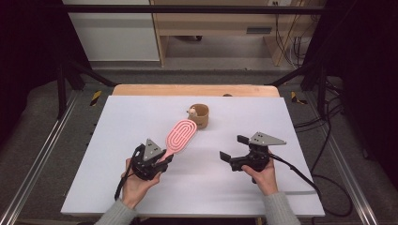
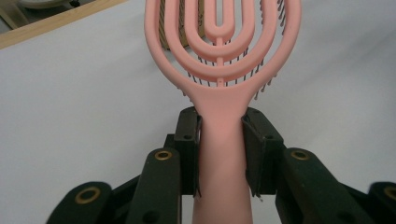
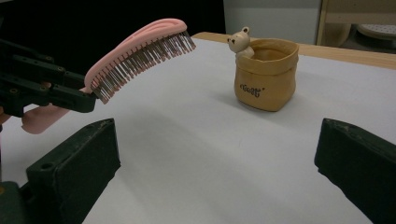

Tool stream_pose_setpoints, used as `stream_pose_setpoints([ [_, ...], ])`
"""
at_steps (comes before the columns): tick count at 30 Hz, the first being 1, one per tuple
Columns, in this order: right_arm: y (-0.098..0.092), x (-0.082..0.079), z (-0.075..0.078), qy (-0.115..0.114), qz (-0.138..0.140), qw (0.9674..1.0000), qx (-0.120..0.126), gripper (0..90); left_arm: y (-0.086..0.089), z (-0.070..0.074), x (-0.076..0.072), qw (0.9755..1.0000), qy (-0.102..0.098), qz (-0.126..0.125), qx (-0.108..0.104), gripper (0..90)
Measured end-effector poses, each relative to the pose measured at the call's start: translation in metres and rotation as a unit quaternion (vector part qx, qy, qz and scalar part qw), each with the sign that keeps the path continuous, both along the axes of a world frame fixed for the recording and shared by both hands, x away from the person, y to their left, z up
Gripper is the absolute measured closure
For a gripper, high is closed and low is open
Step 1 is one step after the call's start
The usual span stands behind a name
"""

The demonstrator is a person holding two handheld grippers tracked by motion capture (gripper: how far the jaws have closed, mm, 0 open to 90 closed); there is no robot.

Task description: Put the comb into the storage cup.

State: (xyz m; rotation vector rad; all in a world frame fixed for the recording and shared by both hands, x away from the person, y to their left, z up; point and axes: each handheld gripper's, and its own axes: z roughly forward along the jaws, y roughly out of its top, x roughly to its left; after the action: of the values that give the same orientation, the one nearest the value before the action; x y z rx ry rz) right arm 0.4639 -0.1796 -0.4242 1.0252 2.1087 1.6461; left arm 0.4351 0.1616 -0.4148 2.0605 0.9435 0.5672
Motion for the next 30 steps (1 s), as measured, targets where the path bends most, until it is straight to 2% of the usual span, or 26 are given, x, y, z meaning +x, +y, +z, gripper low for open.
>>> stream_pose_setpoints([
  [12,0.011,0.000,0.000,0.006,0.000,1.0000,0.004,0.4,-0.004,0.003,-0.003,0.9999,-0.011,0.002,-0.004,69.2],
  [30,0.020,0.002,0.013,-0.001,-0.002,0.9998,0.017,0.4,-0.018,0.003,0.002,0.9998,-0.007,0.006,-0.016,69.2],
])
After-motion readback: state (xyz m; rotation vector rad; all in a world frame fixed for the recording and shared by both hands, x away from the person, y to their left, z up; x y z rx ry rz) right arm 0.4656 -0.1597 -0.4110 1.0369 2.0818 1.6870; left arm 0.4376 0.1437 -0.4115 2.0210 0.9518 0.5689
